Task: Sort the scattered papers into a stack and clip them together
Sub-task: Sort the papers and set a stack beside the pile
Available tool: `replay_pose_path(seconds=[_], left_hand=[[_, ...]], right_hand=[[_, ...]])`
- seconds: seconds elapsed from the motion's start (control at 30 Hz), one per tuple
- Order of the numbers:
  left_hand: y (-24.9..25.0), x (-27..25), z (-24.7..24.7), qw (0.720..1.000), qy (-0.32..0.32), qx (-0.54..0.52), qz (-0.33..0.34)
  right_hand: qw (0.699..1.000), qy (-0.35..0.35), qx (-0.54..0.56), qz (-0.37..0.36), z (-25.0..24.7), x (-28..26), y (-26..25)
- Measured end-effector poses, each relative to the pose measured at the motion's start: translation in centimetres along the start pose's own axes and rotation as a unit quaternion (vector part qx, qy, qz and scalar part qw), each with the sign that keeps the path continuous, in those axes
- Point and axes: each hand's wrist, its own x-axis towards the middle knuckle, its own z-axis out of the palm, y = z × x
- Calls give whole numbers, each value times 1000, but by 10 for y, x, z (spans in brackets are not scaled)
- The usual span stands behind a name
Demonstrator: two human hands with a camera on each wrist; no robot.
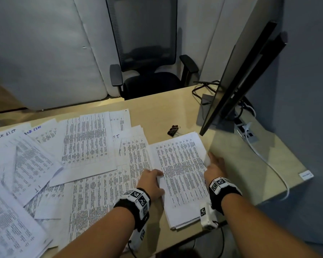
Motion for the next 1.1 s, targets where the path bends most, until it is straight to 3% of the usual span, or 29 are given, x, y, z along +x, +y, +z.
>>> replay_pose_path(seconds=[0.17, 0.33, 0.6, 0.83, 0.97, 1.1], left_hand=[[3, -2, 2, 1000, 15, 11, -7], [-6, -4, -9, 998, 65, -24, -11], [-51, -19, -41, 988, 145, -24, -38], [-120, -43, -72, 965, 197, 16, -172], [-161, -61, -82, 952, 166, 80, -246], [-191, -76, -88, 952, 128, 116, -252]], right_hand=[[991, 80, -98, -43, -5, -10, -3], [983, 108, -90, -117, 2, -22, -28], [980, 33, -8, -196, 38, -51, -83], [971, -29, 9, -237, 69, -84, -131], [967, -61, -16, -247, 90, -98, -154], [966, -66, -47, -247, 111, -104, -171]])
